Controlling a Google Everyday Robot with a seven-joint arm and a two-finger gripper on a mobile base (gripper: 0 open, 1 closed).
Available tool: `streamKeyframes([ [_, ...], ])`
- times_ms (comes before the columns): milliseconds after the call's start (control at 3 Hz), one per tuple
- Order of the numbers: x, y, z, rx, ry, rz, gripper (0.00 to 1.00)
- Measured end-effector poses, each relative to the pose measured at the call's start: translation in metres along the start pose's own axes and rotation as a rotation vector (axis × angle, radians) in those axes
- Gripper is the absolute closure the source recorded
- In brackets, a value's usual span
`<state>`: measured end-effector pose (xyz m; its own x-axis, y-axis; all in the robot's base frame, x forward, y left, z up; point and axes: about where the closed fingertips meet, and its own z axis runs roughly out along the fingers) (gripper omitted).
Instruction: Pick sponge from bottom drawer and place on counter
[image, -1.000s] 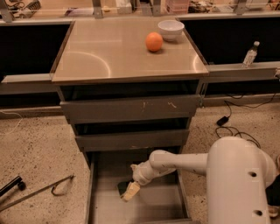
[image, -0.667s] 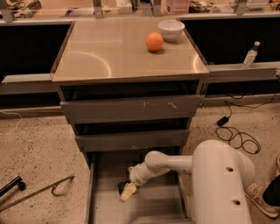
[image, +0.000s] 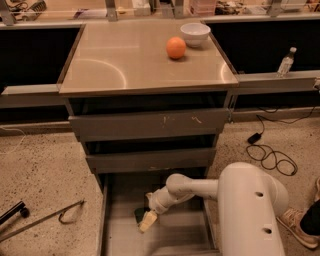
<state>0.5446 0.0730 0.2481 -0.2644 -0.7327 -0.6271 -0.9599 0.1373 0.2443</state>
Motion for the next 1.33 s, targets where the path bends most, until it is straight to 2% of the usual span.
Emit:
streamKeyframes([
  [667,0.005,-0.027,0.026,0.070,0.059,-0.006,0.00],
  [1000,0.018,-0.045,0.035,0.098,0.055,0.017,0.00],
  [1333,0.043,-0.054,0.044,0.091,0.033,0.057,0.00],
])
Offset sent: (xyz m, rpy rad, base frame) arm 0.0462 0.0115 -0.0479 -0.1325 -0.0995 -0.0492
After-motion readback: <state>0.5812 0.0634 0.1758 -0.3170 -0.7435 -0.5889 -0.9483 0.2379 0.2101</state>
